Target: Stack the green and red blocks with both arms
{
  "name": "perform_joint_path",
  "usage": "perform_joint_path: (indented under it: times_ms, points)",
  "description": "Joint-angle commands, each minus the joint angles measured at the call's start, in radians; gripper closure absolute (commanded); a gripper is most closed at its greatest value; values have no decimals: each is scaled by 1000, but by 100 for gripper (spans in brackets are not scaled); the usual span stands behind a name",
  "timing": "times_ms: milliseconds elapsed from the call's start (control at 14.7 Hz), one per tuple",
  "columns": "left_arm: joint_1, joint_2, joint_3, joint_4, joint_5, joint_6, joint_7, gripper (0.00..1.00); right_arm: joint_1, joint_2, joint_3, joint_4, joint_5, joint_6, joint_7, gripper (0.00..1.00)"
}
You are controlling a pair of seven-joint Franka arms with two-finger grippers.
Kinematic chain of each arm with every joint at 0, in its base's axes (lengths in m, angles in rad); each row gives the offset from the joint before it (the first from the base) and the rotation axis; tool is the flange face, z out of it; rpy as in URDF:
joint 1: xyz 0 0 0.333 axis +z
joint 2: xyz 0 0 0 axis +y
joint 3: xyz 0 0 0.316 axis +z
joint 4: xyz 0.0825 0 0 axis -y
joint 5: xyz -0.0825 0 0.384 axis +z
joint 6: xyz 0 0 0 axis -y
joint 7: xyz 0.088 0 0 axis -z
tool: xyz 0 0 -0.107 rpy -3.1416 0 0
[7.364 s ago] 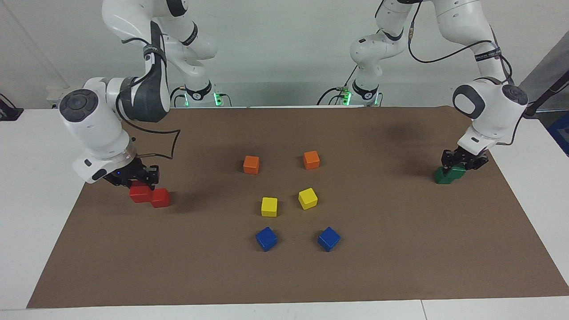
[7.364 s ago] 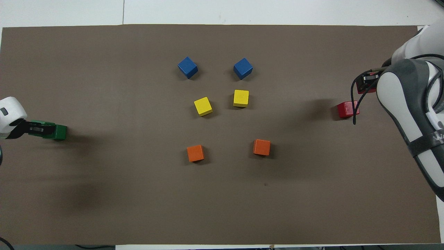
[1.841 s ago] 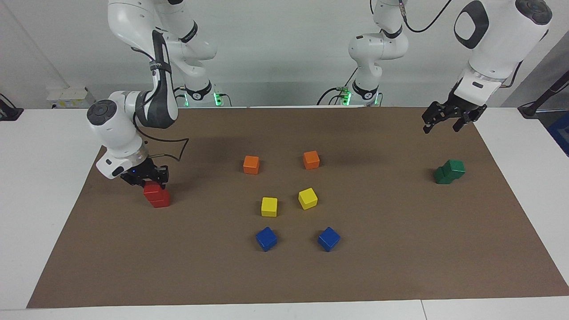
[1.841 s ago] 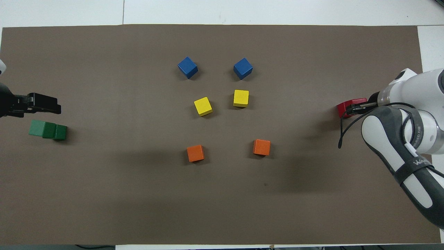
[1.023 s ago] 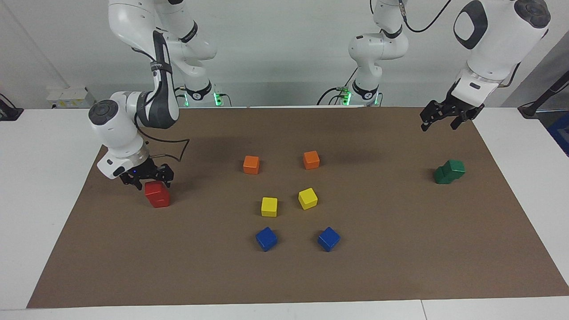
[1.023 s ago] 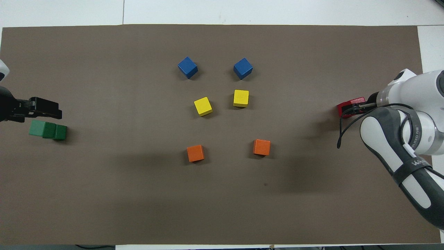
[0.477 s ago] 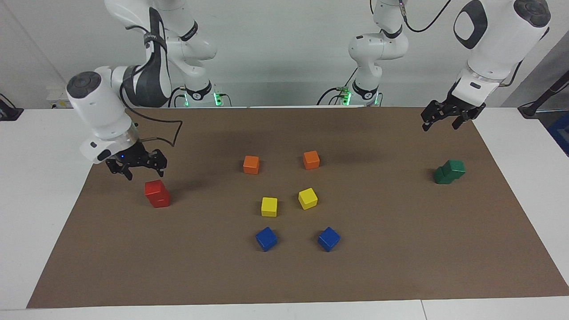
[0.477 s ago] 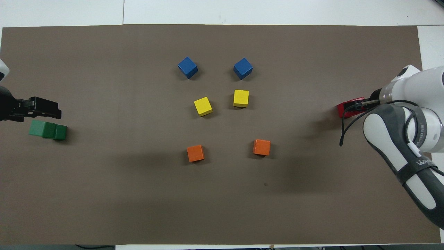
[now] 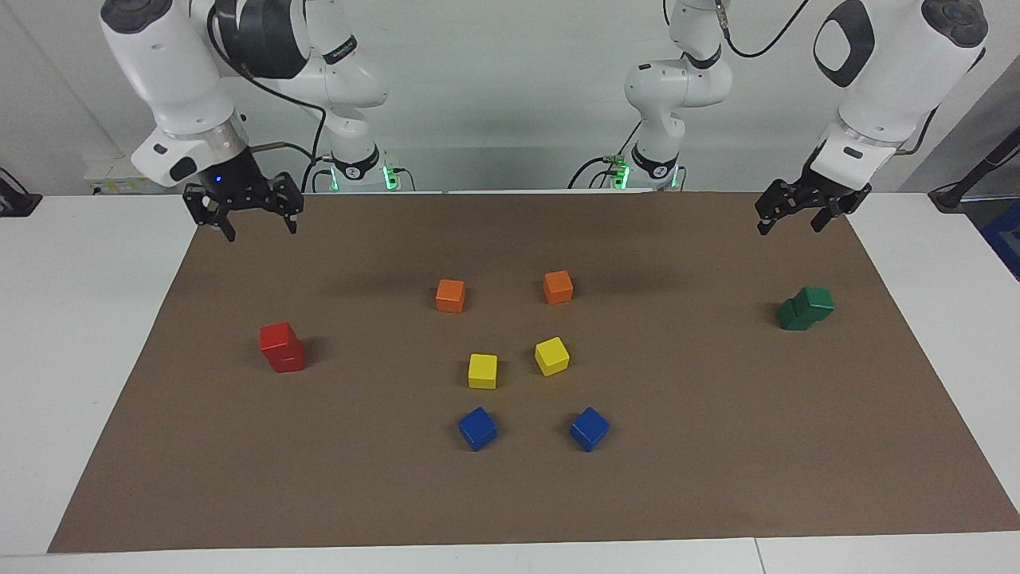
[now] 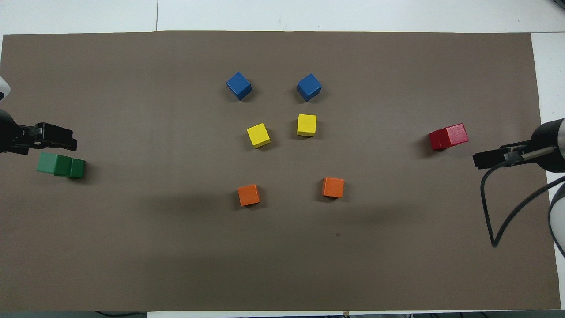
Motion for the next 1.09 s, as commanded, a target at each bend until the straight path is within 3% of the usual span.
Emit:
perform_joint_path:
  times_ms: [0,886,1023]
  points:
    - [-15,5,8,22,19,-13,-7,0,-6,80,0,150,15,-100,22,0]
    - [-12,2,8,20,16,-7,-7,0,-6,112,3,177,17,-103,61,1]
    - [-12,2,8,20,14,-7,-7,0,39,130,-9,177,20,-111,64,1]
